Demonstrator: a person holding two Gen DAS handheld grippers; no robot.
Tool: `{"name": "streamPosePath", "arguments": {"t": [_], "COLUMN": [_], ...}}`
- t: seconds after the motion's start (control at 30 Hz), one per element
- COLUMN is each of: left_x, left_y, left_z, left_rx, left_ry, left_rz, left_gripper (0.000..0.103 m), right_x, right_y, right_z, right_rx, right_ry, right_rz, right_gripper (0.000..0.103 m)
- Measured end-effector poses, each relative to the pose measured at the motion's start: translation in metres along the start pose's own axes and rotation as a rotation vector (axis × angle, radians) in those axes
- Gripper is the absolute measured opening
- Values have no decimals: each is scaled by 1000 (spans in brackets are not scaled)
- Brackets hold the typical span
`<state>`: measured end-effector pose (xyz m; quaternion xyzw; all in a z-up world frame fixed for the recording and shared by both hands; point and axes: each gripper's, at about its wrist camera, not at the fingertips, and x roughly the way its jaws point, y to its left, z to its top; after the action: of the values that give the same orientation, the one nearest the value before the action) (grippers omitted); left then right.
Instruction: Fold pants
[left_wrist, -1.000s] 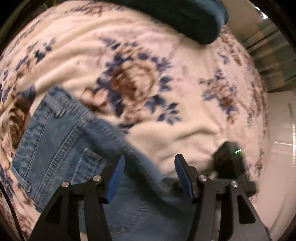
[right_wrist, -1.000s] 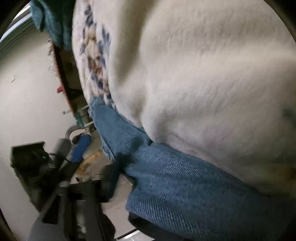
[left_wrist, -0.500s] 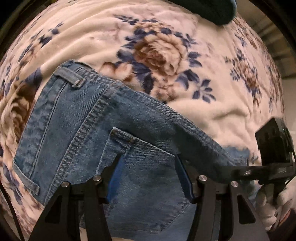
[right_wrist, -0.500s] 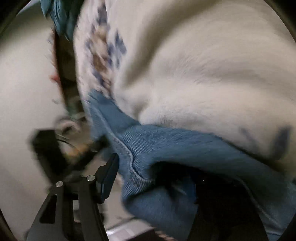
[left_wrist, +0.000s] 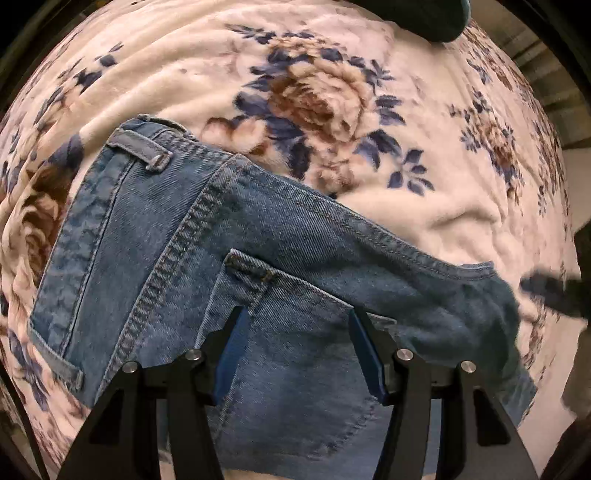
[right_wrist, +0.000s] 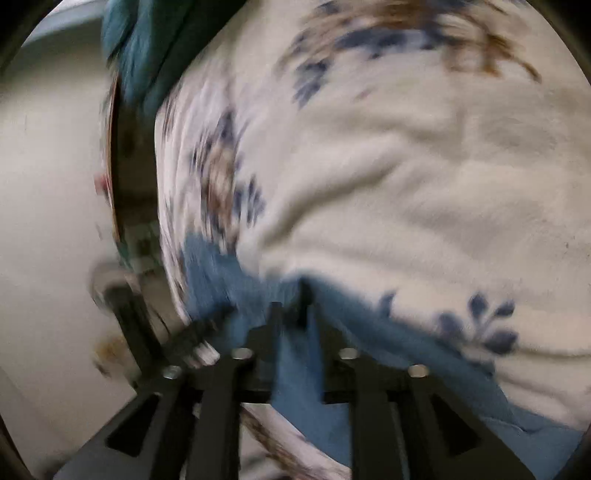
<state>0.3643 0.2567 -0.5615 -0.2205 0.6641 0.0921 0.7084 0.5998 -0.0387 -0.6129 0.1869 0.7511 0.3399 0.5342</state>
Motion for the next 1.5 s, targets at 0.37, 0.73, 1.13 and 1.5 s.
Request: {"name": "streamPosePath", "arguments": {"t": [0.37,0.73,1.13,1.5], "left_x": [-18,-28,22,-40], "left_y": [-29,40,46,-63], "left_z": [-11,-88,-104,-64], "left_rx": [58,-207,-286,-88], "left_ry": [-38,-39,46,80], "left_rz": [-12,-112,7,-178], "left_gripper": [54,54,57,64], "right_x": [-12,-24,16,-57], "right_y": [-54,-41,-172,-57], "right_z": [-24,-240,-346,-249], "right_rx": [170,388,939,371], "right_ry": [-203,-404,-587,-405], "right_rz": [-378,-274,-56,-314], "right_gripper": [16,78,22,67]}}
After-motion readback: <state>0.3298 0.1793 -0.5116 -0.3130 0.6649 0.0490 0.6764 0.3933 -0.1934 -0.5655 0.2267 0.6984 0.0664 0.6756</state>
